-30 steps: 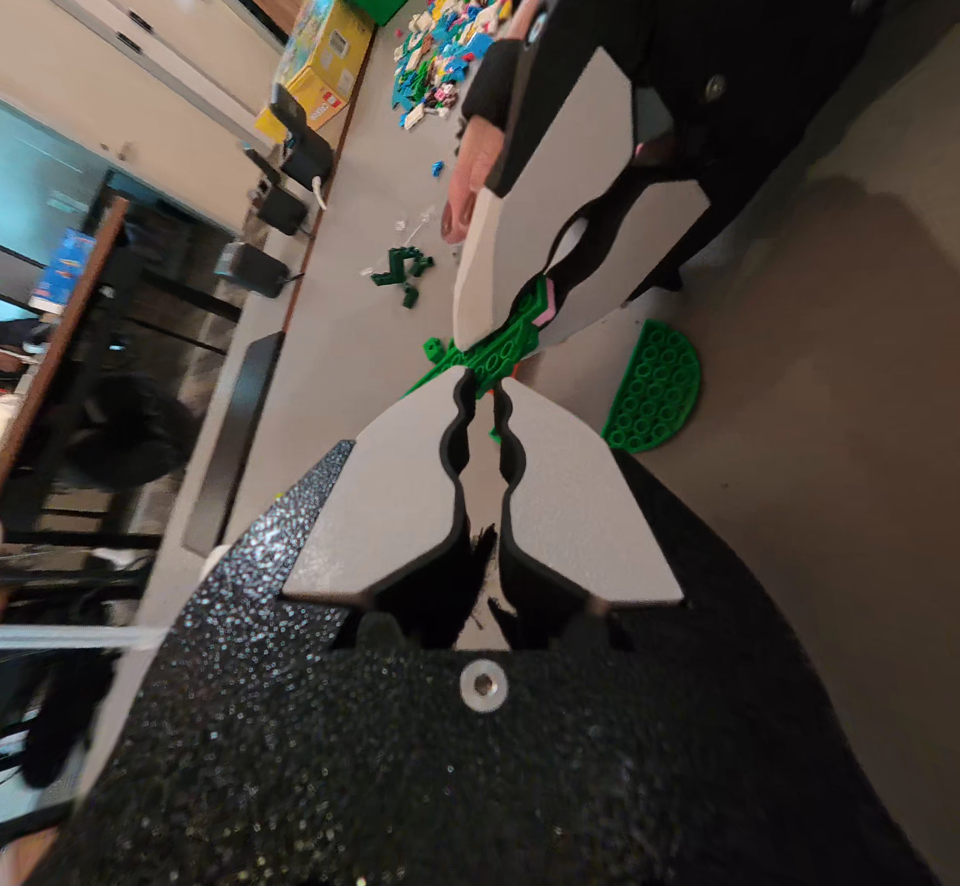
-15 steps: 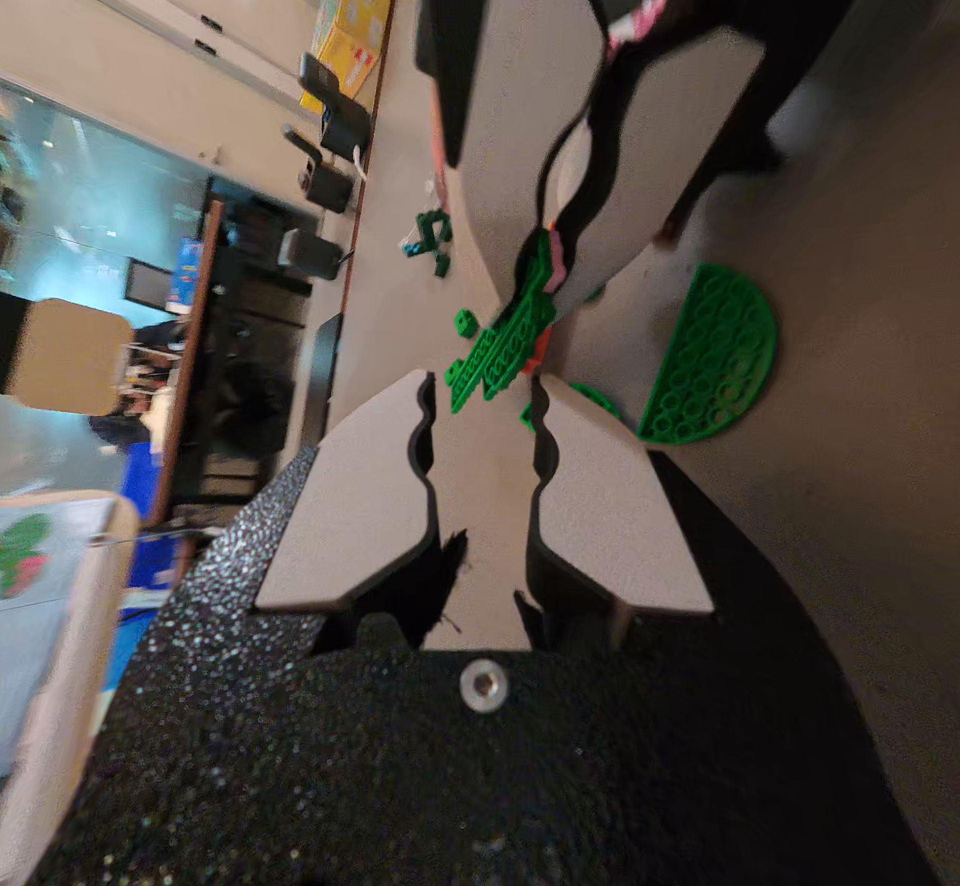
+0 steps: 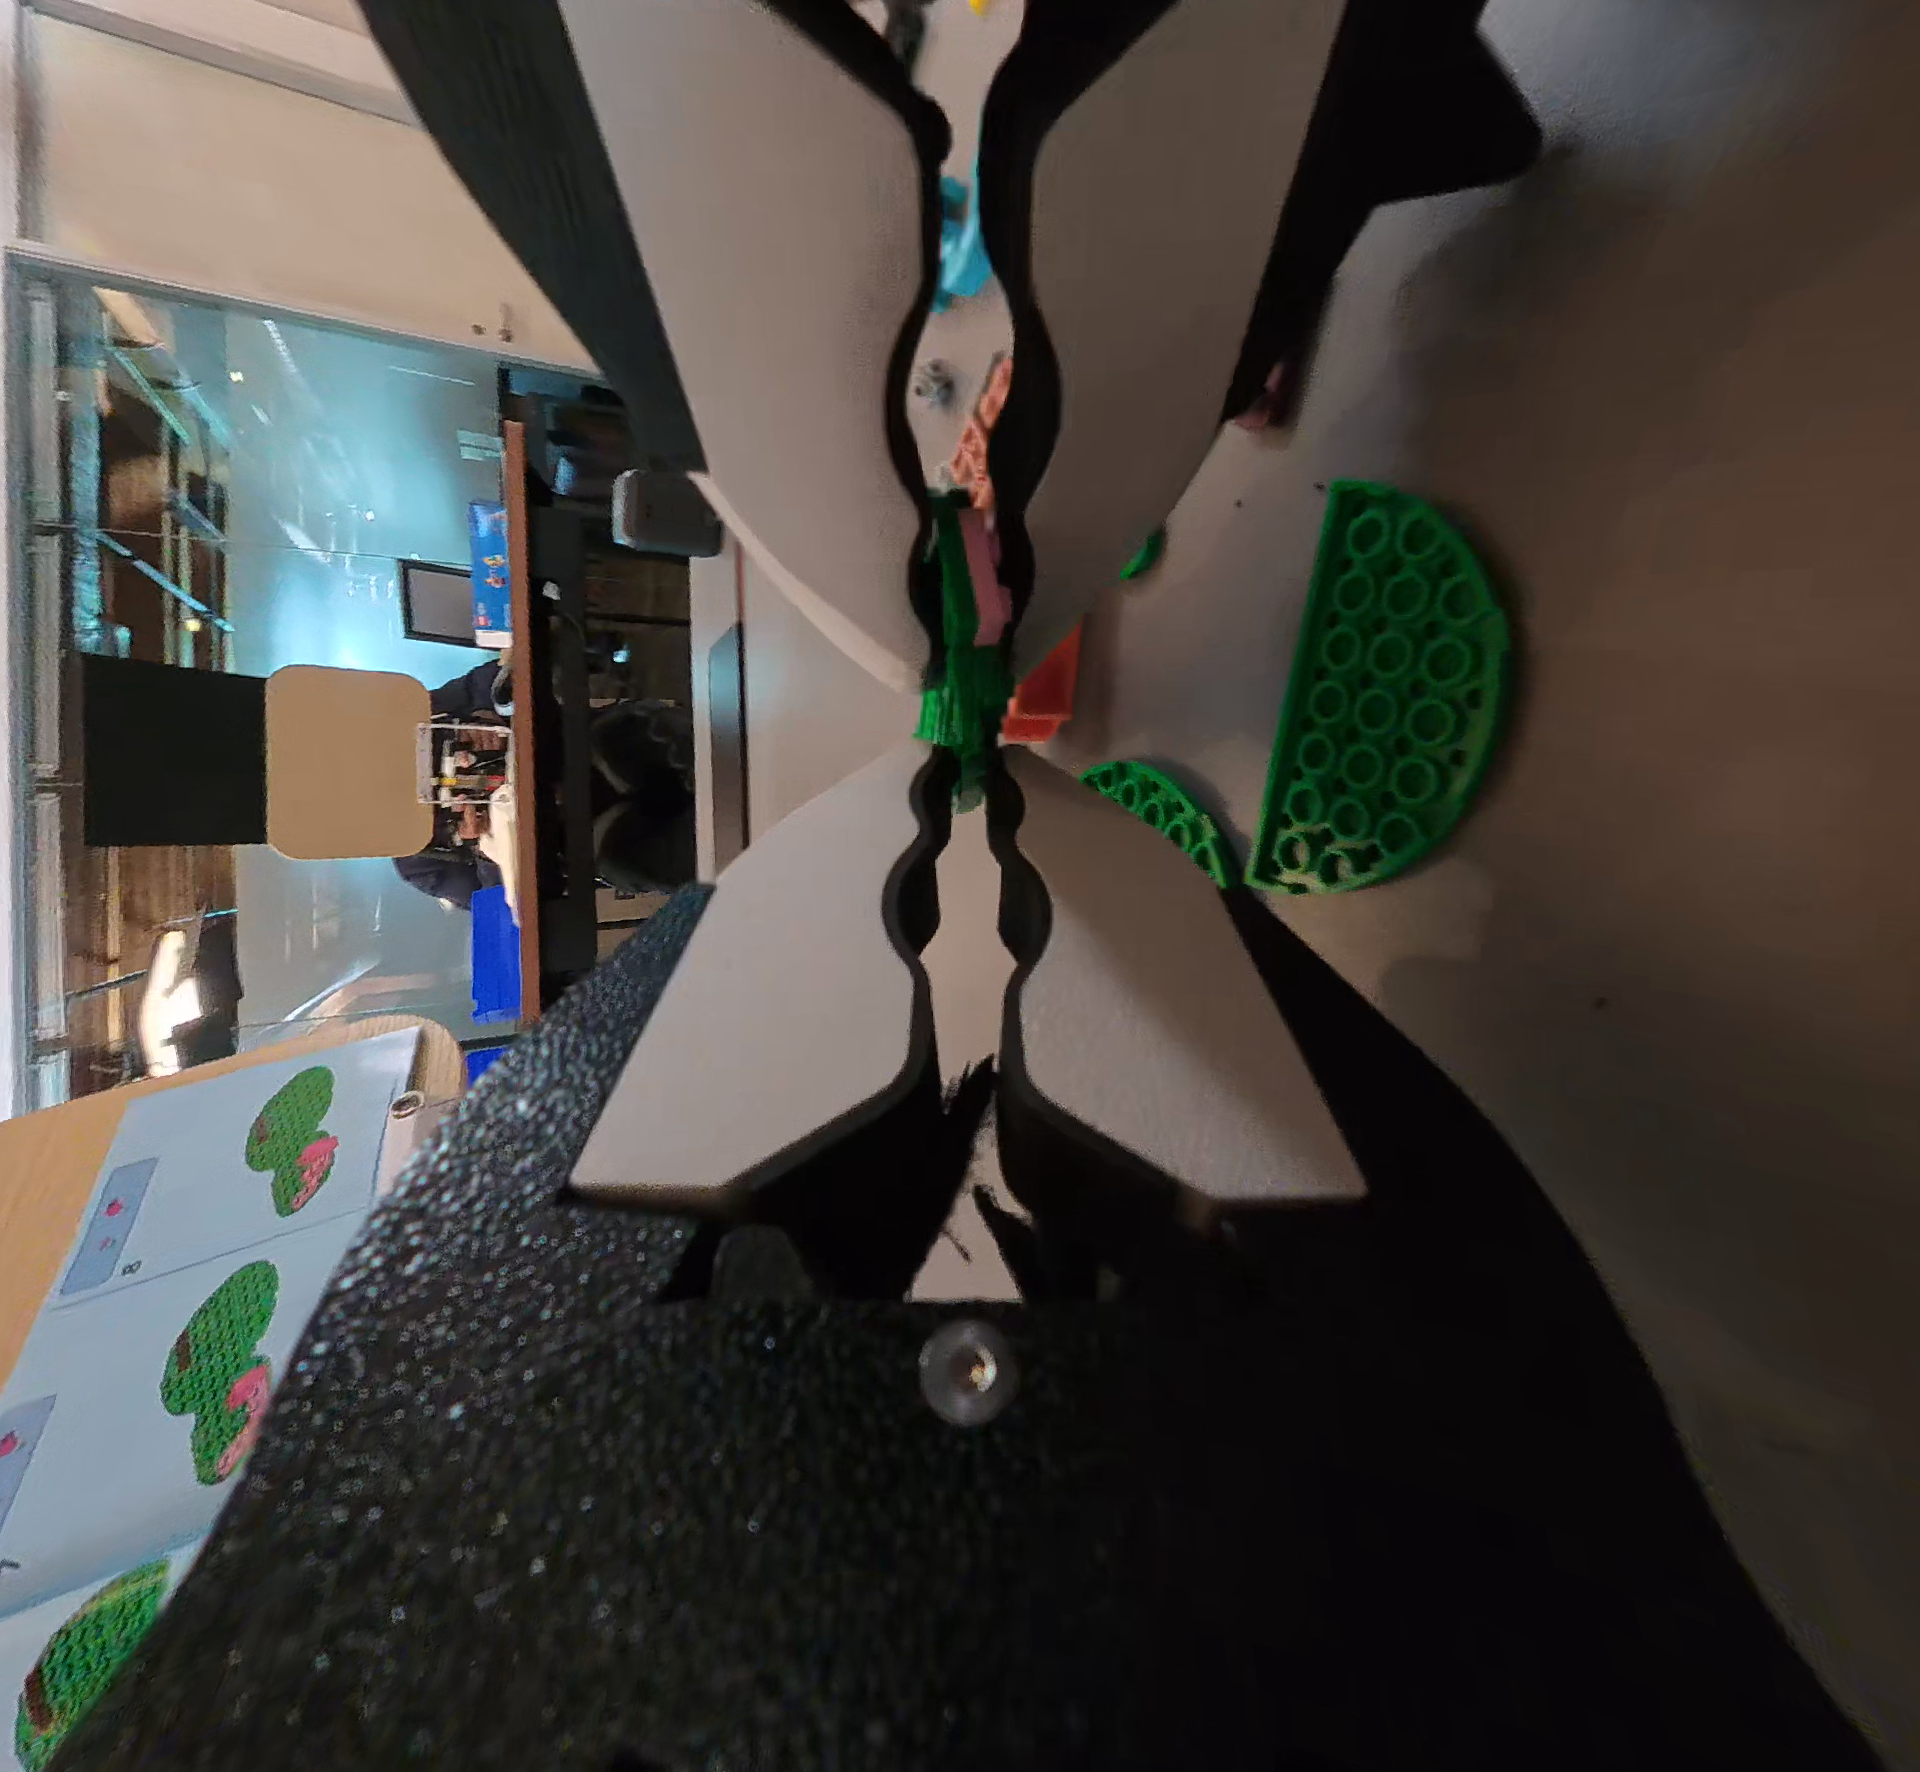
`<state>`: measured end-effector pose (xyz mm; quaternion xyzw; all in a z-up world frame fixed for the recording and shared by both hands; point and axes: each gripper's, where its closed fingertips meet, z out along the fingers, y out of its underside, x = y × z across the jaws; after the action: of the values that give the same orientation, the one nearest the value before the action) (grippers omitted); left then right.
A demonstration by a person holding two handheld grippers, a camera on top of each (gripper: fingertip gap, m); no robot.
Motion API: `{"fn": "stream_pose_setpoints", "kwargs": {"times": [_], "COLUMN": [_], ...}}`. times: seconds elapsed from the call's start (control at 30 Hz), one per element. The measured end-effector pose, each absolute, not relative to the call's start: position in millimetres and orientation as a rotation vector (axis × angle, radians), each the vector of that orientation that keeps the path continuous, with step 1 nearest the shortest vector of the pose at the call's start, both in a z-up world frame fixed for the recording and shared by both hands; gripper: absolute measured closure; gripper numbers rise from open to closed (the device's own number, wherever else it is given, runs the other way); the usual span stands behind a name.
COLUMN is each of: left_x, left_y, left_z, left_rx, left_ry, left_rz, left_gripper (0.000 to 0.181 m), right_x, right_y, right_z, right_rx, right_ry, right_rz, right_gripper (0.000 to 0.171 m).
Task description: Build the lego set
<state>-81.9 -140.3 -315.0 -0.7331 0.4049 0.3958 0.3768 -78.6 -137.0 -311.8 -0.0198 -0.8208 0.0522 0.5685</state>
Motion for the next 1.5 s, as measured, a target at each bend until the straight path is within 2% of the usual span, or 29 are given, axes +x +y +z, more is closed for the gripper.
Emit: {"fn": "stream_pose_setpoints", "kwargs": {"times": [0.33,0.43,0.53,0.67,0.83,0.97,1.1,1.33,1.4,1.5], "left_x": [-77.0,-72.9,-86.7,-116.5,-126.7,-153.7,-160.6,-139.2,-122.1,-105.3], "left_y": [-142.0,-140.9,-148.6,-155.8,-160.7,-171.5,-181.7,-164.7,-156.7,-147.5], "left_z": [-315.0,-294.9,-276.7,-293.0,-321.4,-331.6,-344.4,-323.0,-316.2,-309.5], "left_rx": [-2.048,-2.001,-1.944,-2.047,-2.204,-2.256,-2.364,-2.166,-2.045,-1.881], "left_ry": [0.739,0.59,0.572,0.589,0.499,0.464,0.458,0.611,0.752,0.946], "left_rz": [0.593,0.382,0.484,0.673,0.525,0.581,0.561,0.646,0.736,0.982], "left_gripper": [0.173,0.177,0.177,0.177,0.176,0.175,0.14,0.113,0.119,0.141], "right_x": [-75.7,-72.5,-75.6,-80.1,-81.3,-83.0,-84.0,-82.4,-81.3,-78.9], "right_y": [-139.6,-146.4,-162.5,-147.5,-138.9,-135.9,-136.7,-142.1,-144.8,-150.8], "right_z": [-308.8,-335.4,-332.5,-328.1,-309.3,-312.0,-312.8,-310.5,-311.0,-309.4], "right_rx": [0.108,0.277,0.242,0.157,0.09,0.078,0.05,0.002,-0.007,-0.008], "right_ry": [-1.867,-1.908,-1.894,-1.89,-1.812,-1.809,-1.809,-1.821,-1.831,-1.836], "right_rz": [0.063,-0.036,0.083,0.067,0.088,0.085,0.112,0.211,0.24,0.287], "right_gripper": [0.163,0.165,0.165,0.164,0.165,0.165,0.165,0.165,0.165,0.165]}}
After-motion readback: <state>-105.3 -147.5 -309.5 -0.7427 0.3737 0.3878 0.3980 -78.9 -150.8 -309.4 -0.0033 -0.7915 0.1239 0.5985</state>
